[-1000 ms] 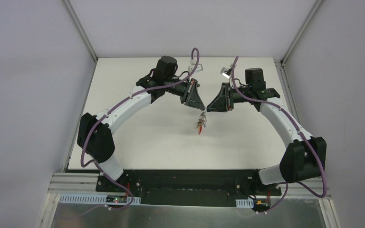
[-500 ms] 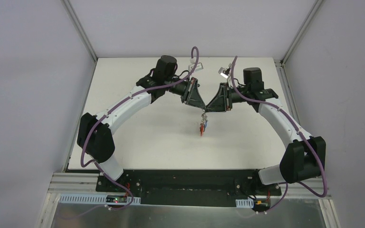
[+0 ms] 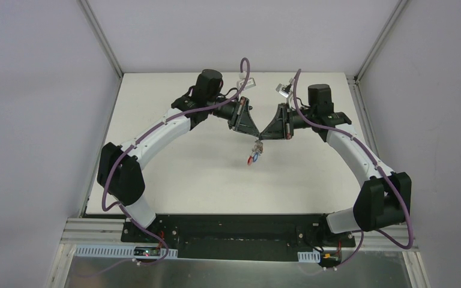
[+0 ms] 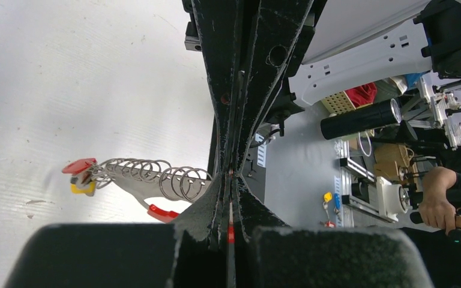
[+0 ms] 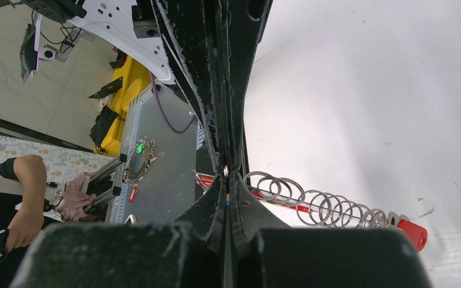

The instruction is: Put the keys on the keyring

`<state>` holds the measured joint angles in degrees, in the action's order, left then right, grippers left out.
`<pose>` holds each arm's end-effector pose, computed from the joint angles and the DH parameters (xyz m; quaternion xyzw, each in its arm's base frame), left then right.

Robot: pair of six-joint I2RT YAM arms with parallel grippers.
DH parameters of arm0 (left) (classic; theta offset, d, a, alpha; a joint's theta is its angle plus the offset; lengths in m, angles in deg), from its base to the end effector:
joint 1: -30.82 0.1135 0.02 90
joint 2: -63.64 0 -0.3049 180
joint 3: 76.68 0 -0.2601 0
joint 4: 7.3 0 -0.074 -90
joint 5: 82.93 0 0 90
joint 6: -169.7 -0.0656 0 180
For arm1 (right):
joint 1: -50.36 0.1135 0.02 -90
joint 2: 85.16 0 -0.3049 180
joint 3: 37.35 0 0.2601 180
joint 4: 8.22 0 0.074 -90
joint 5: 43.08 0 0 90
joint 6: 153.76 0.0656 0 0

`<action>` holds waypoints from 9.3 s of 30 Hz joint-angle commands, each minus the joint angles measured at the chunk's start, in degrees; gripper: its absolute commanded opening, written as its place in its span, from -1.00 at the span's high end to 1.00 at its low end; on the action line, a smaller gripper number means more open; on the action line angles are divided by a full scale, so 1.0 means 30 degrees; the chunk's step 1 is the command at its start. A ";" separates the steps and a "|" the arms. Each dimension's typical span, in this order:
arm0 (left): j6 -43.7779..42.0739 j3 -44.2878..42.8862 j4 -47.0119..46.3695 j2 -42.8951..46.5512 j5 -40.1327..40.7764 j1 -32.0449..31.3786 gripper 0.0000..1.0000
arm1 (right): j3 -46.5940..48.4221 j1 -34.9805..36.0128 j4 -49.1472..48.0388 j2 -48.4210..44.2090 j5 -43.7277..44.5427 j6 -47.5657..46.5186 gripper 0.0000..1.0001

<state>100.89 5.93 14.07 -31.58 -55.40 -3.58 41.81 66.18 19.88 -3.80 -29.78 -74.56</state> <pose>0.3023 -0.2775 0.3927 0.3786 0.6578 -0.6049 0.2411 0.2818 0.1462 0.3600 -0.4571 0.5908 0.5547 0.3664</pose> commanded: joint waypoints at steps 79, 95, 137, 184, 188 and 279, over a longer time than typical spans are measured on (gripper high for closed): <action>1.1640 0.2905 -1.6106 -0.1367 -0.0965 0.0243 1.00 | 0.2781 -0.1745 0.3980 -0.0958 0.1610 -0.1699 0.32; 1.1649 0.3566 -1.6326 -0.1102 -0.0626 0.0329 1.00 | 0.1758 -0.2605 0.2464 -0.1250 0.0666 -0.0465 0.58; -0.2415 -0.0166 -0.0339 -0.0453 0.0734 0.0189 0.54 | 0.3524 -0.0271 0.7292 -0.0290 0.3272 -0.4780 1.00; -0.6390 -0.6151 0.9968 -0.2626 0.1579 -0.0917 1.00 | 0.0876 -0.0692 0.3886 -0.0986 0.0192 -0.2963 0.97; -0.5262 -0.5544 0.8321 -0.2363 0.1018 -0.0936 1.00 | 0.0801 -0.0740 0.3128 -0.1092 0.0438 -0.2108 1.00; -1.0532 -1.1586 1.9445 -0.4768 0.2200 -0.1527 1.00 | 0.0112 -0.2371 0.0168 -0.1415 -0.0621 0.0323 -0.13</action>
<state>79.71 -25.48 58.48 -45.26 -50.05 -6.79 41.57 57.89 15.84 -6.46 -29.04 -67.42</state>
